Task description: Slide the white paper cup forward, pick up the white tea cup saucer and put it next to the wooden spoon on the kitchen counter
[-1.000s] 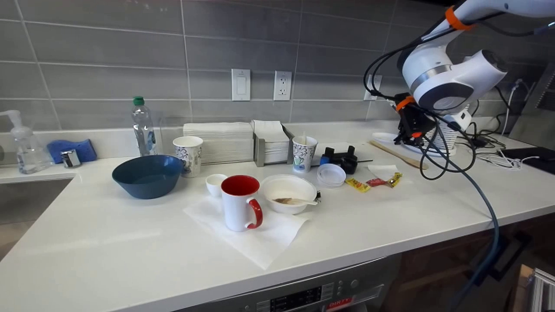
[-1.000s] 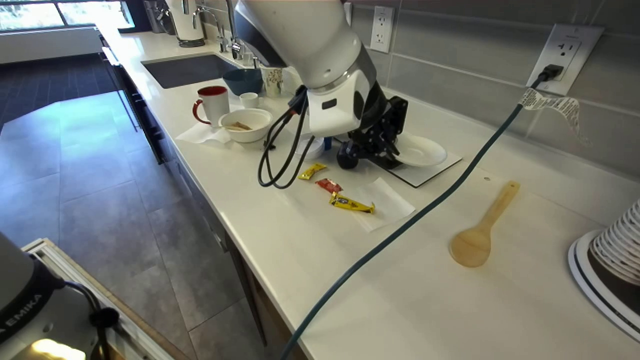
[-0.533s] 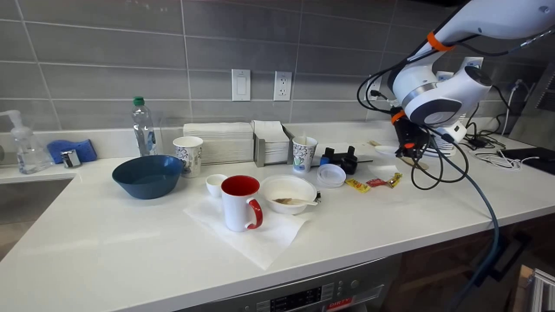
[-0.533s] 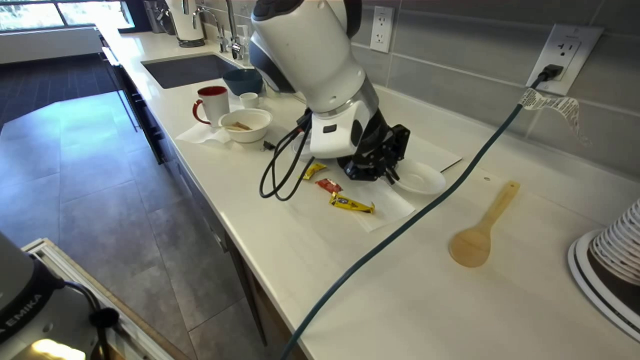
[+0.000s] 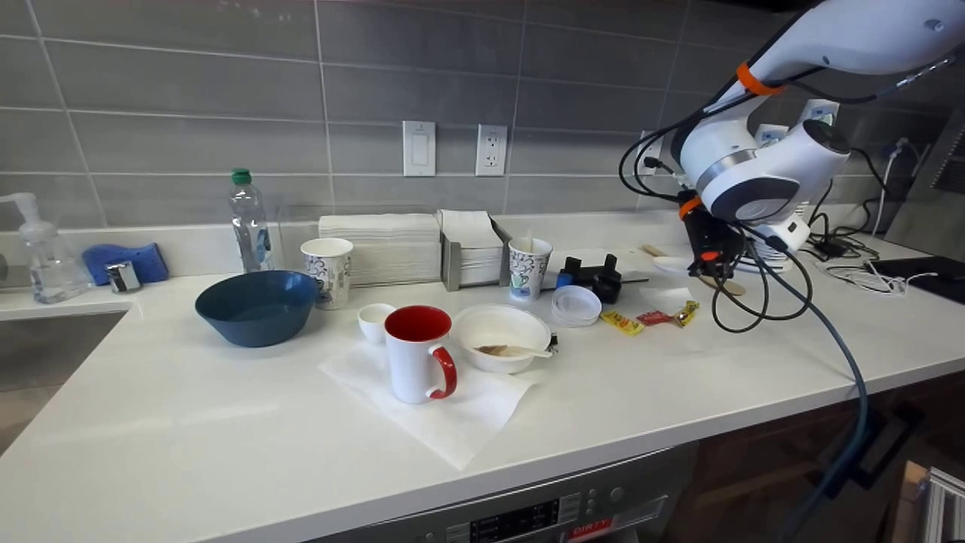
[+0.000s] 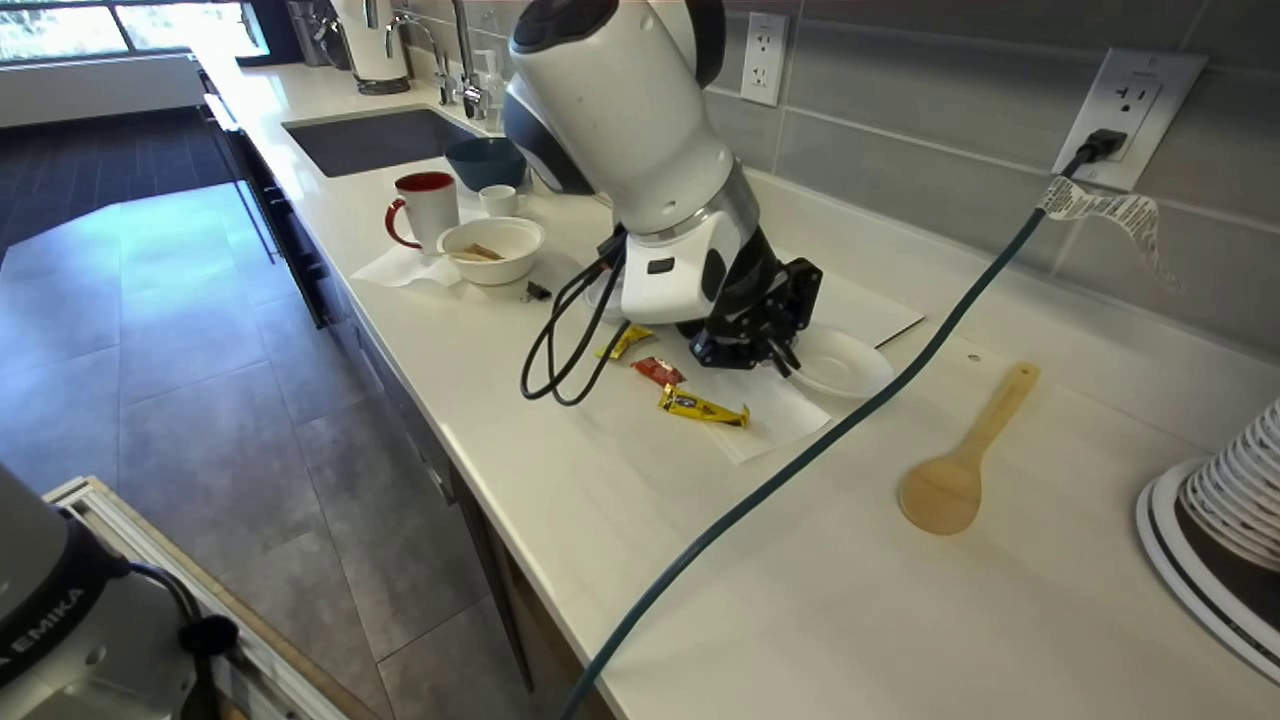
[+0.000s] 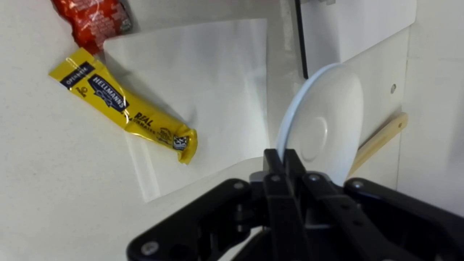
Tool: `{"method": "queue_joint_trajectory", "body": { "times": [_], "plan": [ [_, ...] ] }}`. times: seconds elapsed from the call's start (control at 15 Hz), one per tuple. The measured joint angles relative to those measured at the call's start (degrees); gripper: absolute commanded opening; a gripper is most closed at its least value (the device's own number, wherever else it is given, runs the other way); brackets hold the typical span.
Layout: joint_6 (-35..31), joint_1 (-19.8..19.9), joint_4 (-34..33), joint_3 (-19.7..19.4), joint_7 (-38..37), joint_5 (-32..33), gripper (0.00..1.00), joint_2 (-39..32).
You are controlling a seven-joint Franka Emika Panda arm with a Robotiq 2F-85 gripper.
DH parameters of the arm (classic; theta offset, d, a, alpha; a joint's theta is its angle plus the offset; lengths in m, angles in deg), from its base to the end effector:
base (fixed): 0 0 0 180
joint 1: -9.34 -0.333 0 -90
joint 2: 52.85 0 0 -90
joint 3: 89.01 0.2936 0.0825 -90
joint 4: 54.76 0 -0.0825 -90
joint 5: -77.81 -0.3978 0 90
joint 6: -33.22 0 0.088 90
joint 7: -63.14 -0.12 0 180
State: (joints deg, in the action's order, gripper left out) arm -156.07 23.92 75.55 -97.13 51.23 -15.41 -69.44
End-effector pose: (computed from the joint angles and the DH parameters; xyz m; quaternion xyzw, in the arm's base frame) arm 0.4216 -0.2933 0.2178 -0.4066 0.8638 -0.2750 0.1134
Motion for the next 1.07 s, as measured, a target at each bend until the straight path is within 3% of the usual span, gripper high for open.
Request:
{"method": "queue_joint_trajectory", "body": {
  "times": [1.07],
  "plan": [
    [-1.24,-2.43,-3.06,-1.68,-3.69,0.0,0.02,-4.37]
  ]
}}
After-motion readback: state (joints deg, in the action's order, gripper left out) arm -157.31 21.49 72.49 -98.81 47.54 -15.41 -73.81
